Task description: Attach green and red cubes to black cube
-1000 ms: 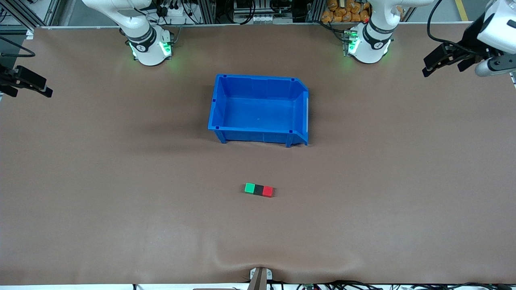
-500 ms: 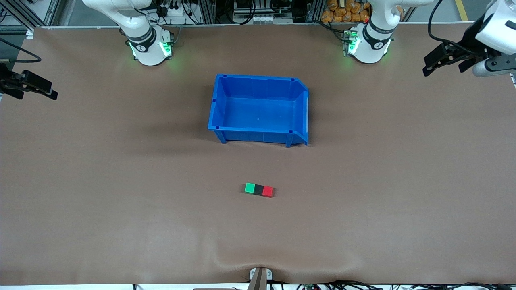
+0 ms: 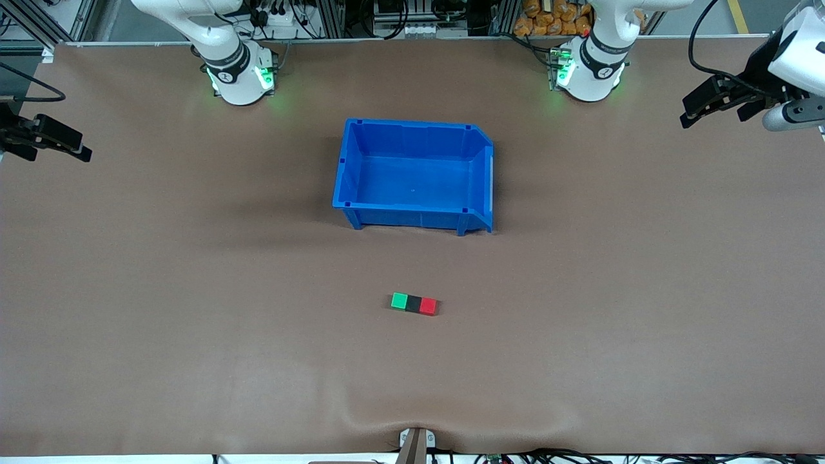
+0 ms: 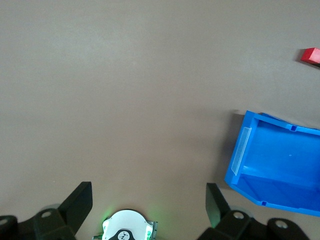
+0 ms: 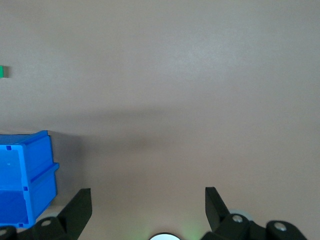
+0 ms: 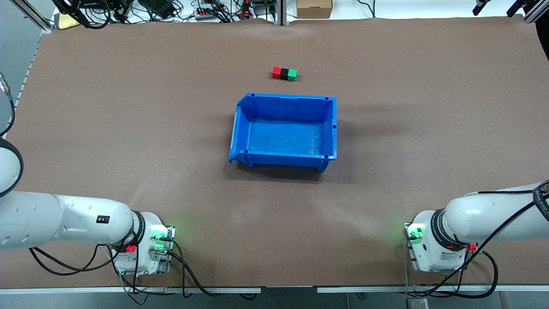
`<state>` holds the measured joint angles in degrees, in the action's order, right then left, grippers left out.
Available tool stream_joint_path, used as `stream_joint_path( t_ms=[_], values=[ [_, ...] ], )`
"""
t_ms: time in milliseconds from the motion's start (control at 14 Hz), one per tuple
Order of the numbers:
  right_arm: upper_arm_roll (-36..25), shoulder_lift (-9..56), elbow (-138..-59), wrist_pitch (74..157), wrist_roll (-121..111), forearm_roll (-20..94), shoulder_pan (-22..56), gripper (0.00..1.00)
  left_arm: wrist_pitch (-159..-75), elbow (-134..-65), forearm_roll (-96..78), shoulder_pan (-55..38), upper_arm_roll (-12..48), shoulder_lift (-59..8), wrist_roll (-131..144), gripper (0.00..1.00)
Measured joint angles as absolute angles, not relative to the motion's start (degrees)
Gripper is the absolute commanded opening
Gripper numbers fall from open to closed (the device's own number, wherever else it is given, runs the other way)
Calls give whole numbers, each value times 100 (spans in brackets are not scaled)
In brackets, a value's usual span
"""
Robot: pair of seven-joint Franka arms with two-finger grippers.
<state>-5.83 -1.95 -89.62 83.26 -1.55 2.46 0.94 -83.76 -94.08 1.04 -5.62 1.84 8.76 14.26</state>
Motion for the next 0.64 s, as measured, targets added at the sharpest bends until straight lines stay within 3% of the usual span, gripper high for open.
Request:
stream_joint_path(
  t_ms=[643],
  values=[
    [-596,-195,-8944,8354,-143,245,76,100,-8259,-9331,104,-562,185,856,1355,100]
  ],
)
